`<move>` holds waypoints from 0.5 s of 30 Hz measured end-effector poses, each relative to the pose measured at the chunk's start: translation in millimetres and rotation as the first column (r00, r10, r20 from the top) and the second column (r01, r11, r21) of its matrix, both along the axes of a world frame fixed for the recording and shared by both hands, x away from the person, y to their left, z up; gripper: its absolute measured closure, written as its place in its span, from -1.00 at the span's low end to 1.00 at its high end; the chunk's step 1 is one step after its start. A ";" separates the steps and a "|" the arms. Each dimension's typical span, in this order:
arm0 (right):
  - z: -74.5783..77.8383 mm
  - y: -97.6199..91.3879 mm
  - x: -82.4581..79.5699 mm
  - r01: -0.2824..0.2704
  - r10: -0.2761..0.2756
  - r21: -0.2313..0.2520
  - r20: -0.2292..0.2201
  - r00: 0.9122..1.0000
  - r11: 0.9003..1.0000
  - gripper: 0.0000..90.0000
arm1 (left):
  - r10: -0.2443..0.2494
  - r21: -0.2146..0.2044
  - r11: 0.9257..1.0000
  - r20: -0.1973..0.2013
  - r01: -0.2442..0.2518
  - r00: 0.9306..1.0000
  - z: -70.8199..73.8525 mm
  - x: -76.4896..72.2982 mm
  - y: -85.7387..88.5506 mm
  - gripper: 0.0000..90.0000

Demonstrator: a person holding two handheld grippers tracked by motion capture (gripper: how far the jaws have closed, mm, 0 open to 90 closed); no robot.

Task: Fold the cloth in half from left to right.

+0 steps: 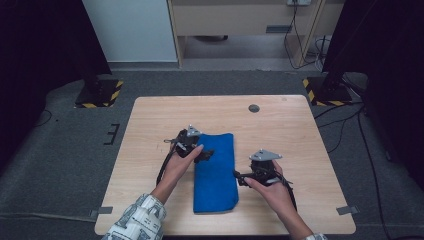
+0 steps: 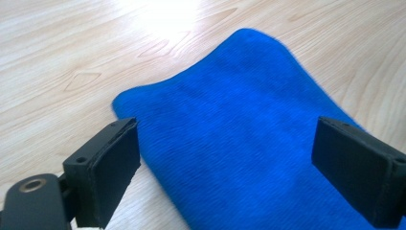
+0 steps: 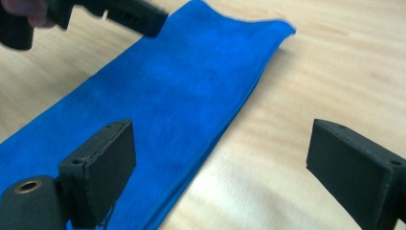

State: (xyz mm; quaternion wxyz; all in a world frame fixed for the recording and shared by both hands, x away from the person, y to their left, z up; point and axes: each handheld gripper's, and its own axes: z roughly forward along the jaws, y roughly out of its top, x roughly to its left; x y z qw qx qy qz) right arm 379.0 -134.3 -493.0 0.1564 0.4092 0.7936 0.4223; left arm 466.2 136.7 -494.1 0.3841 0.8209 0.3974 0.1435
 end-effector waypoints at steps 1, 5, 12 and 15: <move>1.2 2.8 4.6 -0.011 0.011 -0.009 -0.001 1.000 1.000 -0.78 | 0.017 0.003 1.000 -0.001 -0.017 1.000 -0.4 1.8 2.5 -0.81; 2.7 13.7 24.7 -0.036 0.036 -0.011 -0.020 0.999 0.999 -0.78 | 0.043 -0.001 0.999 0.016 -0.043 0.999 0.2 10.1 11.1 -0.79; 2.1 31.6 54.8 -0.058 0.056 -0.053 -0.041 0.998 0.997 -0.69 | 0.077 -0.004 0.997 0.019 -0.077 0.997 -0.9 22.1 18.0 -0.77; 4.4 37.5 63.1 -0.046 0.045 -0.100 -0.019 0.999 0.994 -0.62 | 0.095 0.001 0.995 0.013 -0.096 0.995 -2.1 27.1 18.9 -0.77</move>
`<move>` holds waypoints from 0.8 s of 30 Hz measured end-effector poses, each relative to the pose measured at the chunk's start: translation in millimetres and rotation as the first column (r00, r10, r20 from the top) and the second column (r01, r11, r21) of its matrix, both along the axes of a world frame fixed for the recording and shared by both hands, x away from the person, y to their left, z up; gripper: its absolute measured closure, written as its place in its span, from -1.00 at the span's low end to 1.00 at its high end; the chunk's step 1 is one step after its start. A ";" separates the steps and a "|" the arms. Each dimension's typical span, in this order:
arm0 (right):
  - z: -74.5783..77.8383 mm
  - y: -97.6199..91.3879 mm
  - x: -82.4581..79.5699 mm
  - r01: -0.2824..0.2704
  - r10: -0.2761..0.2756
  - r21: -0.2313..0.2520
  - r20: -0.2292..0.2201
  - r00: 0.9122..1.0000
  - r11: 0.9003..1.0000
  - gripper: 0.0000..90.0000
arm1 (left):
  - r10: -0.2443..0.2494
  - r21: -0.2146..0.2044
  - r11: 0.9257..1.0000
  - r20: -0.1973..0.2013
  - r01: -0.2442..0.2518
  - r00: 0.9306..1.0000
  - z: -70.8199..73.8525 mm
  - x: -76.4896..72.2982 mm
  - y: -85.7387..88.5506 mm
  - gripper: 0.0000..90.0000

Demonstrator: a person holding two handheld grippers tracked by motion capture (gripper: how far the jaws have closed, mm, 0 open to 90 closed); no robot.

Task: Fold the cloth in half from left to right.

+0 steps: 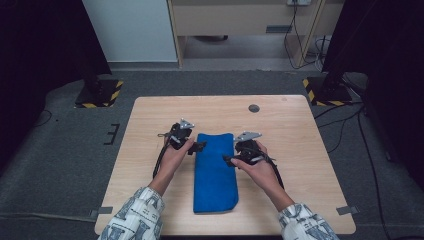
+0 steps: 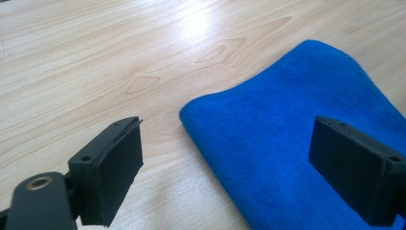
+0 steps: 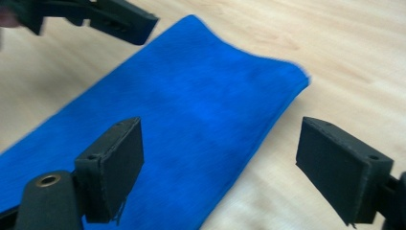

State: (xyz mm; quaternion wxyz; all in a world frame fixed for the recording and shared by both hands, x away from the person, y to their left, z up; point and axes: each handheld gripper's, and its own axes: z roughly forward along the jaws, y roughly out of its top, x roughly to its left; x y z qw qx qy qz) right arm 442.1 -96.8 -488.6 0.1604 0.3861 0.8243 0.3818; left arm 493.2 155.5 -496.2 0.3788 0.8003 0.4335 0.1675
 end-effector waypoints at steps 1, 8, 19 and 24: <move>0.4 1.2 2.8 0.002 -0.002 -0.001 0.001 1.000 1.000 -0.61 | 0.012 -0.005 1.000 0.001 -0.012 1.000 -0.1 1.3 0.4 -0.77; 1.7 5.6 21.7 0.013 -0.013 0.025 -0.019 1.000 1.000 -0.60 | 0.028 -0.026 0.999 0.015 -0.027 0.999 2.0 5.0 2.0 -0.76; 7.4 0.4 55.8 0.038 -0.038 0.026 -0.018 0.999 0.999 -0.41 | 0.012 -0.044 0.999 -0.015 -0.012 1.000 2.0 14.1 -4.4 -0.75; 9.4 1.3 66.6 0.032 -0.032 0.011 -0.024 0.999 0.999 -0.29 | 0.016 -0.039 0.999 -0.026 -0.017 1.000 0.0 15.6 -5.7 -0.71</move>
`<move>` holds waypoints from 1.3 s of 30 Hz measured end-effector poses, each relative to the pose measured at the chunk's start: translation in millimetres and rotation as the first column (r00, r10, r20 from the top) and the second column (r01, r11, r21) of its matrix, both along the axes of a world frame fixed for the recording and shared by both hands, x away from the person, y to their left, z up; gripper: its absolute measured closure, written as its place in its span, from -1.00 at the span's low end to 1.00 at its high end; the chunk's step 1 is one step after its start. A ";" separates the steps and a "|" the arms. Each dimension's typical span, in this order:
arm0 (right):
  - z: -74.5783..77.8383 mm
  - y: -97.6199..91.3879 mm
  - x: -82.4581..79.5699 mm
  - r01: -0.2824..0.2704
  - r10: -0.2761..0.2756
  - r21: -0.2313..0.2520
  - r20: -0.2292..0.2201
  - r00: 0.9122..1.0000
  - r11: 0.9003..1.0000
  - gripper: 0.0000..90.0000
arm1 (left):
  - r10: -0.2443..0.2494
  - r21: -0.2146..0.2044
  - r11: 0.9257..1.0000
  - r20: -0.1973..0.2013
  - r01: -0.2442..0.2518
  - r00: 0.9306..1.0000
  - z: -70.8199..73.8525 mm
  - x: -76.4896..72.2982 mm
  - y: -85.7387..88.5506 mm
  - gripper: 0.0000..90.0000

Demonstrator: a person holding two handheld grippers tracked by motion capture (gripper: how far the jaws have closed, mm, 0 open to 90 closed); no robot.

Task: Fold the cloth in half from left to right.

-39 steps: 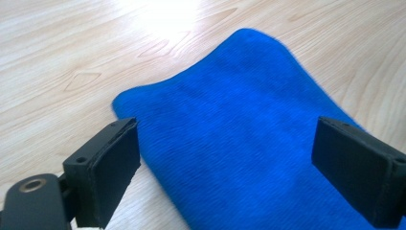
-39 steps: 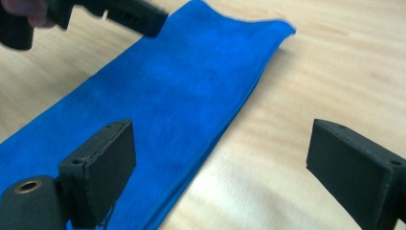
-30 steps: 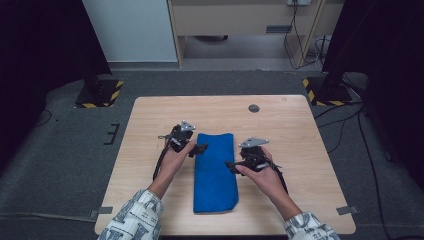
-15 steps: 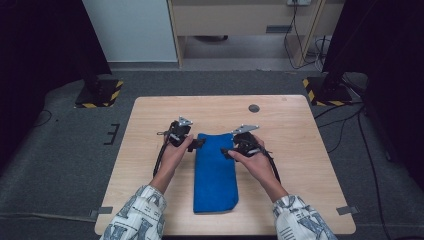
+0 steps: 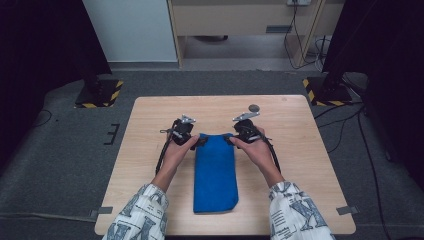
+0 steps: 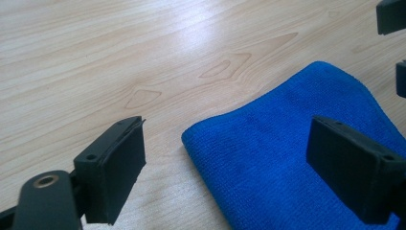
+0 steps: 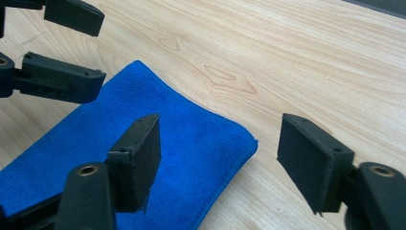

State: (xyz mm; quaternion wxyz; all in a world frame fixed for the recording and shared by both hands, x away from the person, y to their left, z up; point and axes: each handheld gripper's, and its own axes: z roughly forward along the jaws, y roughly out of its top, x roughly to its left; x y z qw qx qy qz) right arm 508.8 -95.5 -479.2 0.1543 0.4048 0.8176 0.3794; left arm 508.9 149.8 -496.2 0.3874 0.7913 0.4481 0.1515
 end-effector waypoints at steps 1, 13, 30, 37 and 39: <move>-0.8 0.6 0.9 0.001 -0.001 -0.003 -0.001 1.000 1.000 -0.28 | 0.000 0.005 1.000 -0.002 0.000 1.000 -0.5 0.6 0.4 -0.69; -20.2 13.0 7.3 0.026 -0.027 -0.026 -0.038 0.999 0.999 -0.16 | 0.002 0.007 1.000 -0.029 -0.002 1.000 -6.0 5.4 6.0 -0.54; -30.2 4.4 18.8 0.070 -0.069 0.014 -0.064 0.996 0.997 0.04 | -0.004 0.042 0.999 -0.020 0.004 1.000 -11.8 6.8 0.7 -0.38; -40.7 9.9 23.3 0.074 -0.073 0.009 -0.088 0.993 0.997 0.07 | 0.007 0.057 0.998 -0.041 -0.005 0.999 -21.3 9.8 2.1 -0.34; -41.8 11.9 24.4 0.073 -0.072 0.012 -0.093 0.993 0.997 0.06 | 0.007 0.060 0.998 -0.044 -0.004 0.999 -24.7 11.2 1.6 -0.33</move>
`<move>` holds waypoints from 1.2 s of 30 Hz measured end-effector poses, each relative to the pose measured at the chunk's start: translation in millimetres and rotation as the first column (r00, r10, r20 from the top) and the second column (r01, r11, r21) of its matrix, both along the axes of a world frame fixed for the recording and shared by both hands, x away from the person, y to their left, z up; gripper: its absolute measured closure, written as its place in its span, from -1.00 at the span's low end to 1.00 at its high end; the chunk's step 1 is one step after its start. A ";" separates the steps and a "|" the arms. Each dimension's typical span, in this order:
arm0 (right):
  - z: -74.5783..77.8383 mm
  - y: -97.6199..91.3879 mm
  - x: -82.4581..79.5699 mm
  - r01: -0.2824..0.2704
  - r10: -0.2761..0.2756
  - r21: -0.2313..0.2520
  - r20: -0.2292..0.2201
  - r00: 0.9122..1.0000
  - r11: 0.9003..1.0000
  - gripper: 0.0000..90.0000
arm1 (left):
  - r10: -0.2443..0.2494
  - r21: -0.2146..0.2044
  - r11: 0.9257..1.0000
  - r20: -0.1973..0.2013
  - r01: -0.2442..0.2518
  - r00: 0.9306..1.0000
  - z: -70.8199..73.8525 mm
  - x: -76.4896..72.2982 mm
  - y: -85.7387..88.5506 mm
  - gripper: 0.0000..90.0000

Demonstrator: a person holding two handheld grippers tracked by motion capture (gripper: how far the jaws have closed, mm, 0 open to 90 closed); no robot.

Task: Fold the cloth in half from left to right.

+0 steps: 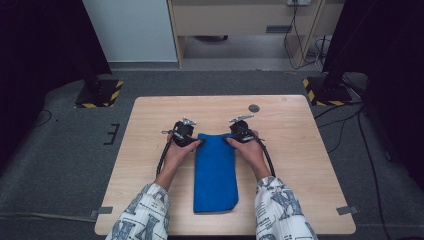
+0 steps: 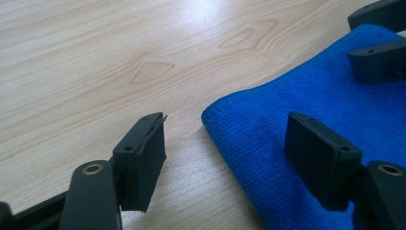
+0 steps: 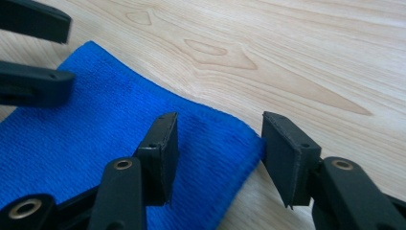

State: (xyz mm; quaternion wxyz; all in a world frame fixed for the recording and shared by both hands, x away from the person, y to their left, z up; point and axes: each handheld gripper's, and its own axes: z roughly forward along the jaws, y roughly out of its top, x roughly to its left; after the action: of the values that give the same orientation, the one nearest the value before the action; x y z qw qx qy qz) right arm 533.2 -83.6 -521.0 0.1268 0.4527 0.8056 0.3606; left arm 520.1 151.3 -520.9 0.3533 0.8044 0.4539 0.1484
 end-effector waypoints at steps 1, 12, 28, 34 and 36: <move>-1.0 1.4 0.7 0.003 -0.003 -0.005 -0.002 1.000 1.000 0.06 | -0.001 0.006 1.000 0.003 0.001 1.000 -1.6 0.7 -0.4 -0.30; -5.2 7.7 1.3 -0.014 0.014 -0.033 -0.005 1.000 0.999 0.49 | -0.015 0.031 0.999 0.011 0.015 1.000 -6.6 -0.2 -5.1 0.07; 7.9 7.4 -7.6 -0.063 0.062 0.007 0.030 0.998 0.998 0.90 | -0.052 -0.013 0.999 0.038 0.053 0.998 3.4 -10.4 -11.6 0.85; 18.1 5.9 -10.0 -0.058 0.057 0.030 0.050 0.997 0.998 0.90 | -0.049 -0.027 0.998 0.064 0.051 0.997 13.7 -11.2 -10.3 0.87; 20.7 5.1 -10.4 -0.059 0.057 0.036 0.057 0.997 0.998 0.90 | -0.046 -0.040 0.998 0.074 0.049 0.996 16.8 -10.7 -9.7 0.87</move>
State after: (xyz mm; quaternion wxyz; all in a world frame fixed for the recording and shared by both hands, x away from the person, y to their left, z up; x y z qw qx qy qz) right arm 522.8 -78.5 -500.3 0.1303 0.4209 0.8077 0.3918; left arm 509.4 141.6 -504.1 0.3898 0.8014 0.4246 0.1599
